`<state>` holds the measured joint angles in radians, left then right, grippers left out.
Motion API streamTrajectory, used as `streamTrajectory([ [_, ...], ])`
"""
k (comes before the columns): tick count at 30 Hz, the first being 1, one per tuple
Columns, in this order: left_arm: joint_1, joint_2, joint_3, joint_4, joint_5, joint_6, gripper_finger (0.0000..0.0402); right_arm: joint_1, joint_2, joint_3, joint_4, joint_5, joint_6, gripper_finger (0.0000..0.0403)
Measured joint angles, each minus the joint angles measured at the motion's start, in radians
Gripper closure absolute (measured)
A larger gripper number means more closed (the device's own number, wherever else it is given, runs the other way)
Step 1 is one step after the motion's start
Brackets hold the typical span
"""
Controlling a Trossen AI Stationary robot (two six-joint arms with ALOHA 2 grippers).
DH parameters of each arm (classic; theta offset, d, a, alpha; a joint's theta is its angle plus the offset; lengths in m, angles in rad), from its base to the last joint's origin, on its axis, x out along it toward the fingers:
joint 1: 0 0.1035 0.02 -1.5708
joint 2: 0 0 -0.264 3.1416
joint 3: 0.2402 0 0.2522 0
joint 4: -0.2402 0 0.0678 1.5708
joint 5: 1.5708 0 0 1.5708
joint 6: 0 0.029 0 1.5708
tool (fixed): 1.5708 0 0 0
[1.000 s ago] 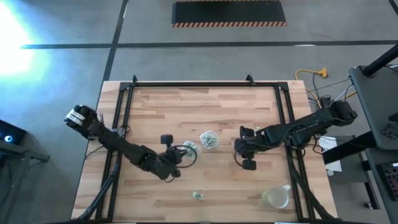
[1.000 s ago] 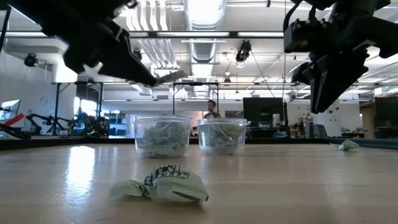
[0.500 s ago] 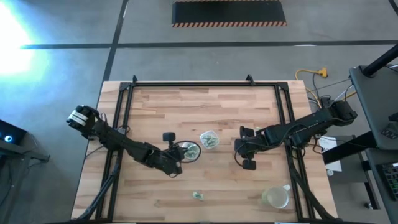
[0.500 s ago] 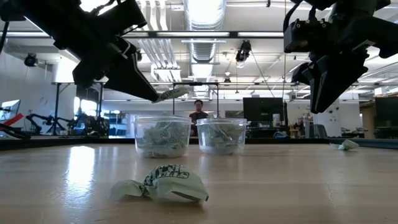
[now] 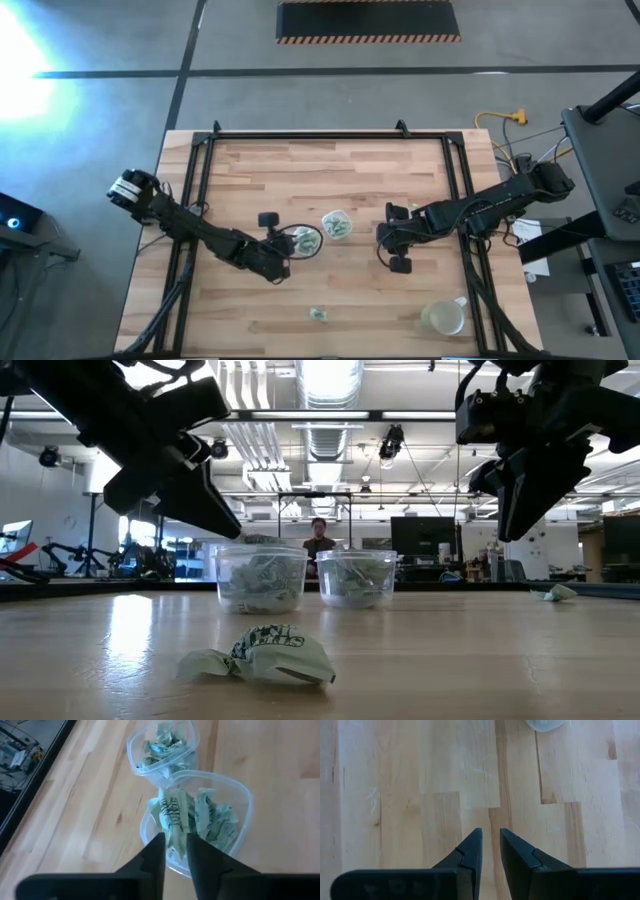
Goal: Pick and place items into bin
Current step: Put the stevia packet into the left bin, then put the stevia packet into the right bin
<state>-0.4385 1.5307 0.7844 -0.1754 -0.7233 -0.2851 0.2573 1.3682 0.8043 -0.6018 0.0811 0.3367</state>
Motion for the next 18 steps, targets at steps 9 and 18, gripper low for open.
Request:
streamTrajectory([
  [9, 0.000, -0.007, 0.003, 0.004, 0.006, -0.015, 0.0261, 0.000, 0.000, -0.001, -0.006, 0.042, 0.000, 0.0346],
  [18, -0.008, -0.032, 0.032, 0.011, 0.075, -0.027, 0.0241, -0.003, 0.000, -0.005, -0.295, 0.288, 0.231, 0.0346],
])
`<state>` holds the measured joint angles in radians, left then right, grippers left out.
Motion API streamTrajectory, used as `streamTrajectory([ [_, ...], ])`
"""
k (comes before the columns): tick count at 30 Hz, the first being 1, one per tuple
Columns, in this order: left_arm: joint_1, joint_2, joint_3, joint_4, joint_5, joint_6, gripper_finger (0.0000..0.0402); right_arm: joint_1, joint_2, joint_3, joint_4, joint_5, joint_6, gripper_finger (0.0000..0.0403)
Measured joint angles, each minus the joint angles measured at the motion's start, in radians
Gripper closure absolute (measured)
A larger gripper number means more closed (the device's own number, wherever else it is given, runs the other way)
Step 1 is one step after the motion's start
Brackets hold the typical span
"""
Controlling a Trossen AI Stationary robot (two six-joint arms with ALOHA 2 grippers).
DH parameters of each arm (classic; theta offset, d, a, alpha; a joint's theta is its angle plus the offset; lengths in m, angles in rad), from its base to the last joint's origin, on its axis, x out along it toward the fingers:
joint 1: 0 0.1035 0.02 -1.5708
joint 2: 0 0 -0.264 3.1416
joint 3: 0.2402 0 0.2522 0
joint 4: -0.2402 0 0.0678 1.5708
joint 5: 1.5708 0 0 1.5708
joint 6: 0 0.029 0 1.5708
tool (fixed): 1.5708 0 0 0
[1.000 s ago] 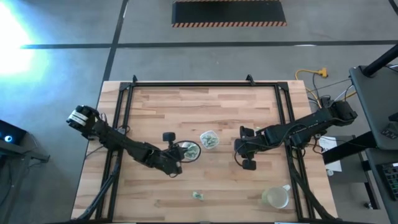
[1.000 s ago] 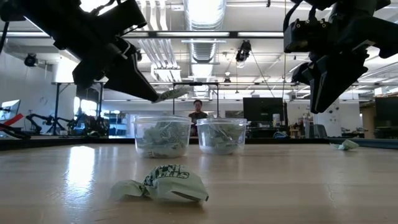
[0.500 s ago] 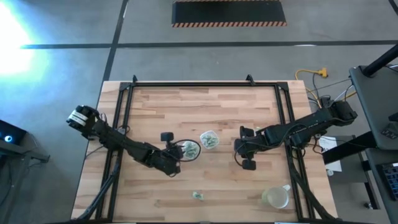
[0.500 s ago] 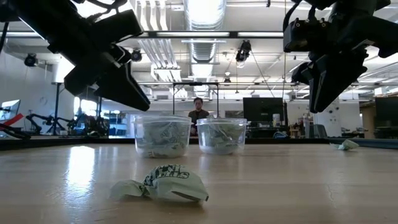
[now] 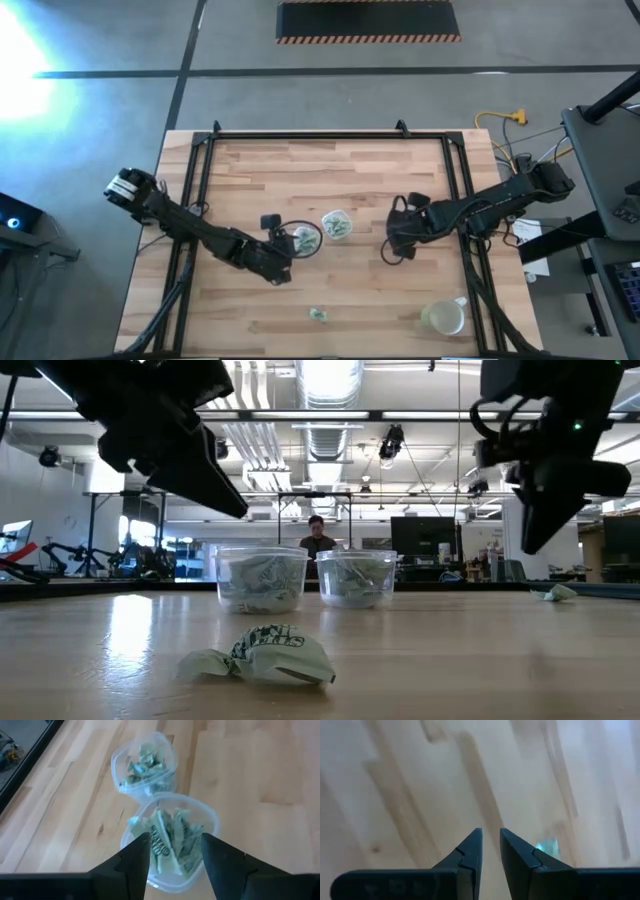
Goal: Pick and place items into bin
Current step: Put the stevia packet into the right bin
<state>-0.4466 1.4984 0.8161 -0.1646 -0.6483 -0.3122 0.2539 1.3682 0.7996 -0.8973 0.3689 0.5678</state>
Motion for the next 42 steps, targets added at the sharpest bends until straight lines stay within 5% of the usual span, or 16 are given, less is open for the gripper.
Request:
streamTrajectory([
  [18, -0.021, -0.001, 0.004, 0.030, 0.003, 0.000, 0.0241, -0.063, 0.000, -0.094, -0.073, 0.024, 0.158, 0.0345],
  [32, -0.026, -0.001, 0.002, 0.029, 0.016, -0.019, 0.0241, -0.111, 0.000, -0.156, -0.055, 0.015, 0.189, 0.0262],
  [42, -0.027, -0.001, 0.003, 0.029, 0.018, -0.021, 0.0241, -0.168, 0.000, -0.182, -0.040, 0.015, 0.192, 0.0259],
])
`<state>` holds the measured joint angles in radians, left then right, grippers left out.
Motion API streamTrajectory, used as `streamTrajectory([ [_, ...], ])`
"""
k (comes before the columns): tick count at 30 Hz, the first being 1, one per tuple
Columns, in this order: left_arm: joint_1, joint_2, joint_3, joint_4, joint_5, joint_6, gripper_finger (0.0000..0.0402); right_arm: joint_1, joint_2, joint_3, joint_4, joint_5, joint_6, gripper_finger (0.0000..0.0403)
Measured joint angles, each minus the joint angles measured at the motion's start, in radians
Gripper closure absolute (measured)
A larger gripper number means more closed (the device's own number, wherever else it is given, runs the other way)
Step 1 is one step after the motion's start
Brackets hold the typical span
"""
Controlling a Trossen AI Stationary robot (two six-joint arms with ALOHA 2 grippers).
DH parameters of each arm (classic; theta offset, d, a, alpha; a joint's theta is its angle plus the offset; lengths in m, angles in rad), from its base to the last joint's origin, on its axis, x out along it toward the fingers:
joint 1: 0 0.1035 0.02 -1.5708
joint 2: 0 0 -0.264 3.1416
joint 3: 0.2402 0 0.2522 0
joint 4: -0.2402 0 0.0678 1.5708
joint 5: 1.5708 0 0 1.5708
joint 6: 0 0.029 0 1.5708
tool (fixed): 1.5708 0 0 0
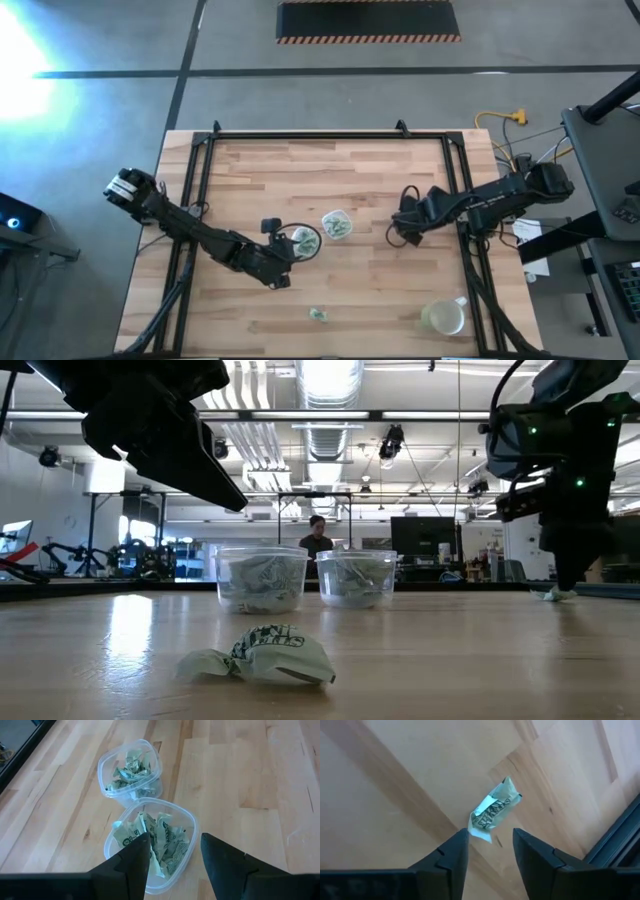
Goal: Pick and place items into bin
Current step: Put the stevia packet into the right bin
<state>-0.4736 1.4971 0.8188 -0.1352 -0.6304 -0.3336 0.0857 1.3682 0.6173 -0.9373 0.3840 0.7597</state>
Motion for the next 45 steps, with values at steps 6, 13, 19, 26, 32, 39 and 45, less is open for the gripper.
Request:
streamTrajectory([
  [6, 0.000, 0.000, 0.000, 0.000, 0.000, 0.000, 0.0241, -0.031, 0.000, -0.017, 0.036, 0.000, -0.006, 0.0272],
  [13, 0.000, 0.000, 0.000, 0.000, 0.000, 0.000, 0.0241, -0.054, 0.000, -0.029, 0.085, -0.001, -0.054, 0.0290],
  [19, -0.001, 0.000, -0.001, 0.000, 0.000, 0.000, 0.0241, -0.075, 0.000, -0.043, 0.091, -0.022, -0.061, 0.0335],
  [26, -0.003, 0.000, -0.002, 0.000, 0.000, 0.000, 0.0241, -0.094, 0.000, -0.048, 0.093, -0.026, -0.104, 0.0392],
  [32, -0.008, 0.000, -0.002, 0.000, 0.000, 0.000, 0.0241, -0.093, 0.000, -0.030, 0.100, -0.025, -0.139, 0.0394],
  [39, -0.013, 0.000, -0.002, -0.001, 0.000, 0.000, 0.0241, -0.092, 0.001, 0.013, 0.163, -0.025, -0.209, 0.0394],
  [45, -0.014, 0.000, -0.004, -0.004, 0.000, 0.000, 0.0241, -0.068, 0.001, 0.081, 0.216, -0.014, -0.275, 0.0394],
])
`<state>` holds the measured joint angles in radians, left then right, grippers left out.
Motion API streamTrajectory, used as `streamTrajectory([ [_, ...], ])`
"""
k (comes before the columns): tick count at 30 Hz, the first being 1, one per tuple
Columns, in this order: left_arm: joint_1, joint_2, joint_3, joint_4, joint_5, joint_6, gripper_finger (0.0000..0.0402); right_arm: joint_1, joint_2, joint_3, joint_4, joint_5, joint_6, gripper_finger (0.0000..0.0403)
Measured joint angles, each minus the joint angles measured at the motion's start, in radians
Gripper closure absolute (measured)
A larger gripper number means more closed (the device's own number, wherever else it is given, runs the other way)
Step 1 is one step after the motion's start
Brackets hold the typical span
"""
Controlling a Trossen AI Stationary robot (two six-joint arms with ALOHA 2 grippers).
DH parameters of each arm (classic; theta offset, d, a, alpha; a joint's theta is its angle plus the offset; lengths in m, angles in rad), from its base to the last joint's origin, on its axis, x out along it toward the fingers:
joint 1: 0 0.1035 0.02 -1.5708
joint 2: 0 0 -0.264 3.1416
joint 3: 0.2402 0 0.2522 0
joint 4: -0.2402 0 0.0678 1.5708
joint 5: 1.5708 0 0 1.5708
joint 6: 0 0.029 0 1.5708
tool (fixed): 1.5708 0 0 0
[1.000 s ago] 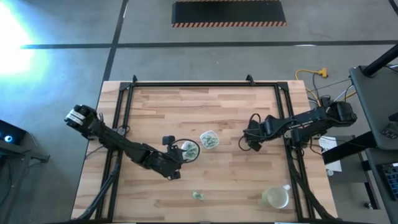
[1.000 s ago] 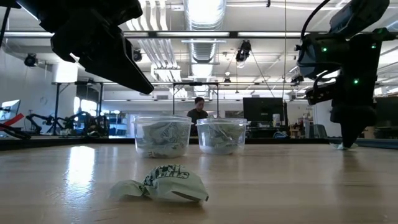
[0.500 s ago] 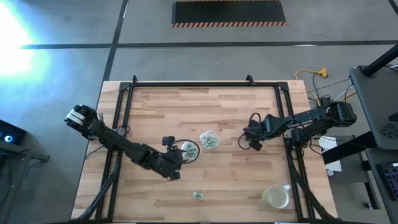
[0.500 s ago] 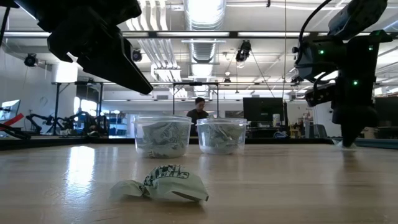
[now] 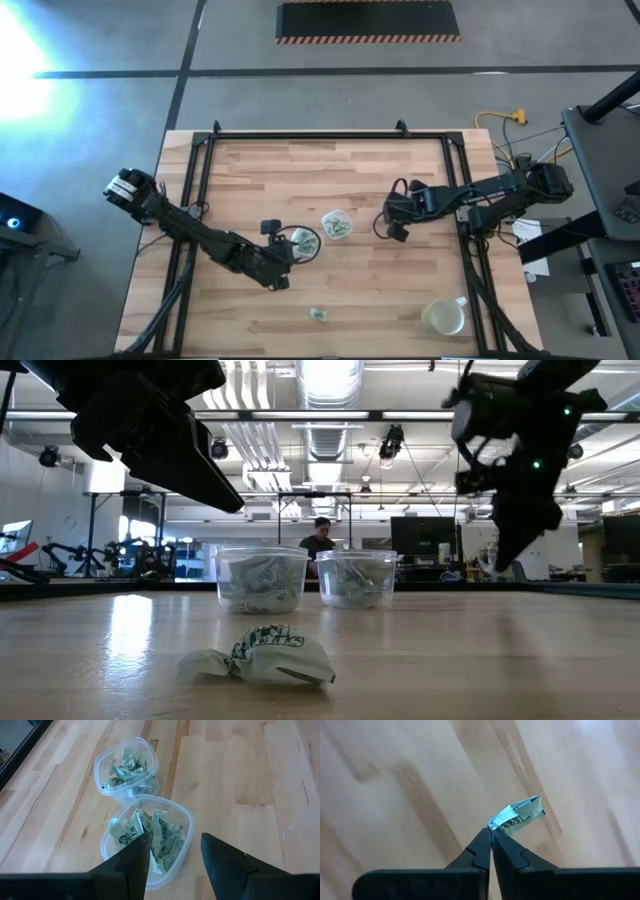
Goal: Pick and place items into bin
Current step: Put the stevia packet into the right bin
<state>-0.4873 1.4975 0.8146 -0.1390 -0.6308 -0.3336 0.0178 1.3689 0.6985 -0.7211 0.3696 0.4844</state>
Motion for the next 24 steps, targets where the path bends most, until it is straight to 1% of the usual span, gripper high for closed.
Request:
streamTrajectory([
  [9, 0.001, 0.000, -0.003, -0.001, -0.001, 0.000, 0.0241, 0.111, 0.000, 0.080, 0.192, 0.000, -0.190, 0.0394],
  [15, 0.001, 0.000, -0.003, -0.001, -0.001, 0.000, 0.0241, 0.175, 0.000, 0.102, 0.319, -0.001, -0.305, 0.0395],
  [20, 0.001, 0.000, -0.003, 0.000, -0.002, 0.000, 0.0241, 0.193, 0.010, 0.098, 0.491, -0.016, -0.412, 0.0395],
  [24, 0.001, 0.000, -0.003, 0.000, -0.002, 0.000, 0.0241, 0.191, 0.047, 0.096, 0.607, -0.065, -0.476, 0.0395],
])
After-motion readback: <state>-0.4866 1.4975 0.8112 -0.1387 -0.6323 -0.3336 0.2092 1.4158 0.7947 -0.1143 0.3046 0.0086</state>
